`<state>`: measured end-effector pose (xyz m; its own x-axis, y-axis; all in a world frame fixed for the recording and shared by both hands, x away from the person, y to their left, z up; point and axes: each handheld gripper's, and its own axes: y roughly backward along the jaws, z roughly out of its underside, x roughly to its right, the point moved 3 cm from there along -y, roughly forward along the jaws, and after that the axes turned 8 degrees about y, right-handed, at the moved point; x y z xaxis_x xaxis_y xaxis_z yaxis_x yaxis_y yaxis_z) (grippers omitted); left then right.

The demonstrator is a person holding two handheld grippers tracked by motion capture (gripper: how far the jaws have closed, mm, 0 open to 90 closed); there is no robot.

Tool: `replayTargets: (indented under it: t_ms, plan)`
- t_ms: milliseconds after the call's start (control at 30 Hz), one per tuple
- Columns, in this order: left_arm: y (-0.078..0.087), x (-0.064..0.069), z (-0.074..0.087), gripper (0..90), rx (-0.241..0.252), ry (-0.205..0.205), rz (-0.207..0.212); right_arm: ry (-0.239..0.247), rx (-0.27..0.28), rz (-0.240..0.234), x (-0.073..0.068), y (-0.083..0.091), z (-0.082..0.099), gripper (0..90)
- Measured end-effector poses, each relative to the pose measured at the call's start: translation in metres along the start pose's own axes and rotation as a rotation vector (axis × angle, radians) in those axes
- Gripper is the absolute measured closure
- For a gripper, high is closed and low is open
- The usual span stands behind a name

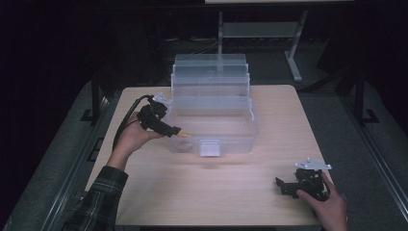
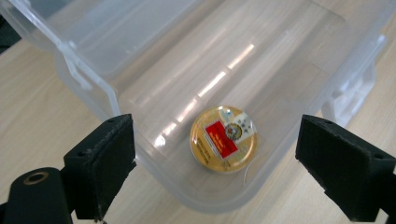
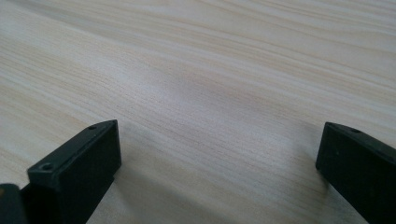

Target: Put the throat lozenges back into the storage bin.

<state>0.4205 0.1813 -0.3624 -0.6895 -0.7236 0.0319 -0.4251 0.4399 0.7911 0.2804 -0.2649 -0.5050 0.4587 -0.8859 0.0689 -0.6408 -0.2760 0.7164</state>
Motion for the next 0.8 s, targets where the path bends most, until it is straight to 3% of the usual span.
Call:
replayTargets:
  t_ms: [800]
  plan:
    - [0.028, -0.003, 0.057, 11.2, 0.082, 0.037, -0.013, -0.003, -0.002, 0.001, 0.0, 0.0, -0.001, 0.0]
